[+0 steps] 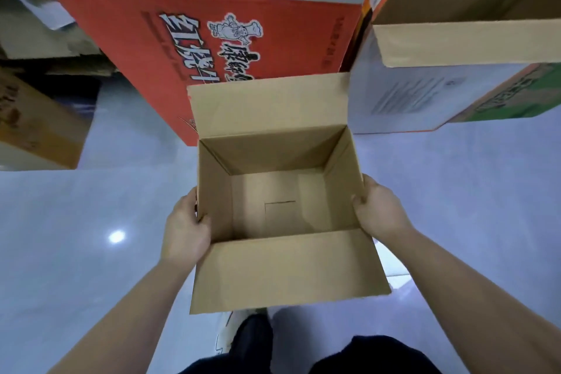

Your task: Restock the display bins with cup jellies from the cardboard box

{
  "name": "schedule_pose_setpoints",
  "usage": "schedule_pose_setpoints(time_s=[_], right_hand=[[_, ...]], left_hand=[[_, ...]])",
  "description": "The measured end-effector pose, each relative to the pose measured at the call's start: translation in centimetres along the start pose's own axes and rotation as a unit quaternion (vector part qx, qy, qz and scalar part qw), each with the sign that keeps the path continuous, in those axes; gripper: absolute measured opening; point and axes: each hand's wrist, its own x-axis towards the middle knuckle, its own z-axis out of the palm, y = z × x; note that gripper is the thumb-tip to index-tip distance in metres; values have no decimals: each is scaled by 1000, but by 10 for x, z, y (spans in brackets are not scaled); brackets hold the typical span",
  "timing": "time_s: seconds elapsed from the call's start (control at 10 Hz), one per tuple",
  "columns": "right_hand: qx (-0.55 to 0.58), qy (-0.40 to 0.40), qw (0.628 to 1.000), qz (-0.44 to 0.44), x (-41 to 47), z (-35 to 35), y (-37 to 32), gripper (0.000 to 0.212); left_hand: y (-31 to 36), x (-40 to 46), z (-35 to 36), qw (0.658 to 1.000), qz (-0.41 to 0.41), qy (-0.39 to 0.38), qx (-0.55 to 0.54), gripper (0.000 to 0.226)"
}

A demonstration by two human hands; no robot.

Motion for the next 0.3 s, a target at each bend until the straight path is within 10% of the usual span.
schedule_pose_setpoints(time_s=[0.3], right_hand=[[117,24,993,19,-19,-31,18,53]], left_hand=[[-13,-2,-24,997,-2,12,-75,44]])
